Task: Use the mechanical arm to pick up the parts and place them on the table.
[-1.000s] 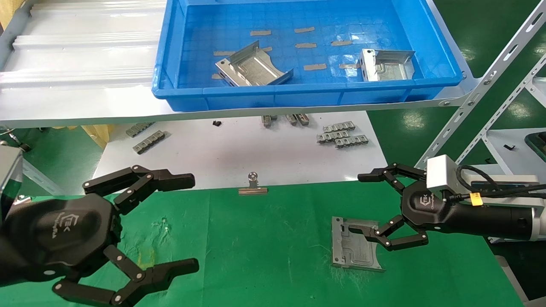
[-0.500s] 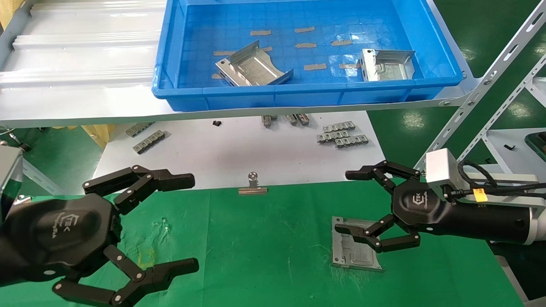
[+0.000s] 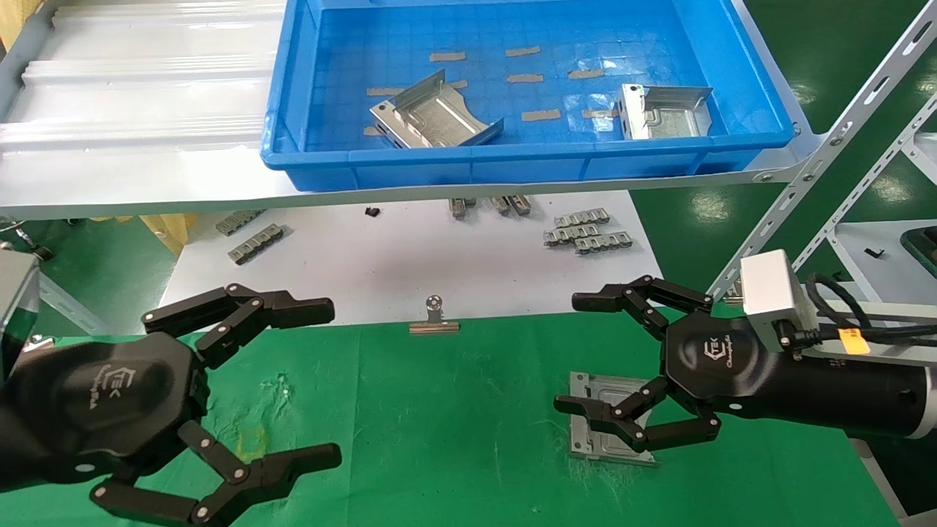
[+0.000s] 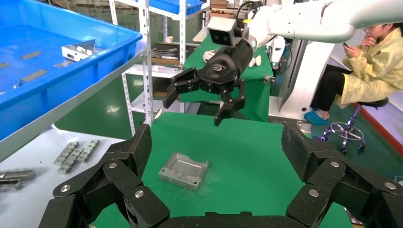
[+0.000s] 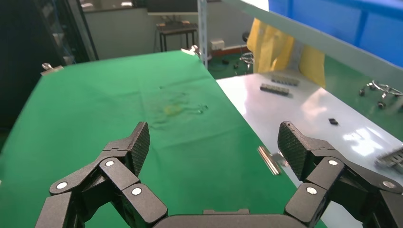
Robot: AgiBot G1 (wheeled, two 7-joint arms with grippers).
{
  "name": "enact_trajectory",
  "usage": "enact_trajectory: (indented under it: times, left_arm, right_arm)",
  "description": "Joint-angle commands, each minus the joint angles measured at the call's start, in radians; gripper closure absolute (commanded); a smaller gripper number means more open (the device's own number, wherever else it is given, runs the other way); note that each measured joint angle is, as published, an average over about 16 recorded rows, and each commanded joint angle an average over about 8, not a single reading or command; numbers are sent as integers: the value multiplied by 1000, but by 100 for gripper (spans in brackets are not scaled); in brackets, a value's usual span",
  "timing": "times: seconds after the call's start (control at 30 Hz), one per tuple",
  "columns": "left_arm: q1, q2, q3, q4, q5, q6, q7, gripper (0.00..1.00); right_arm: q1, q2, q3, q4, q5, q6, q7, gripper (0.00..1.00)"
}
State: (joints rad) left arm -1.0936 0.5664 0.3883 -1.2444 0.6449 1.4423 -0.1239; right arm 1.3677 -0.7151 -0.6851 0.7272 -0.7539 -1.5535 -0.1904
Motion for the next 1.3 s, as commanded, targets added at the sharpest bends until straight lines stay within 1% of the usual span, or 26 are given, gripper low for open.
enact_trajectory:
  times: [0.03,0.97,1.13,1.3]
  left_arm:
    - [0,0,0,0,0,0,0,0]
    - [0,0,0,0,0,0,0,0]
    - [0,0,0,0,0,0,0,0]
    - [0,0,0,0,0,0,0,0]
  right_arm:
    - [-18,6,24,33,1,3,23,0]
    - [-261,92,361,495,21,51,336,0]
    - [-294,104,407,560,24,57,378,0]
    - [-311,110,431,593,26,59,395,0]
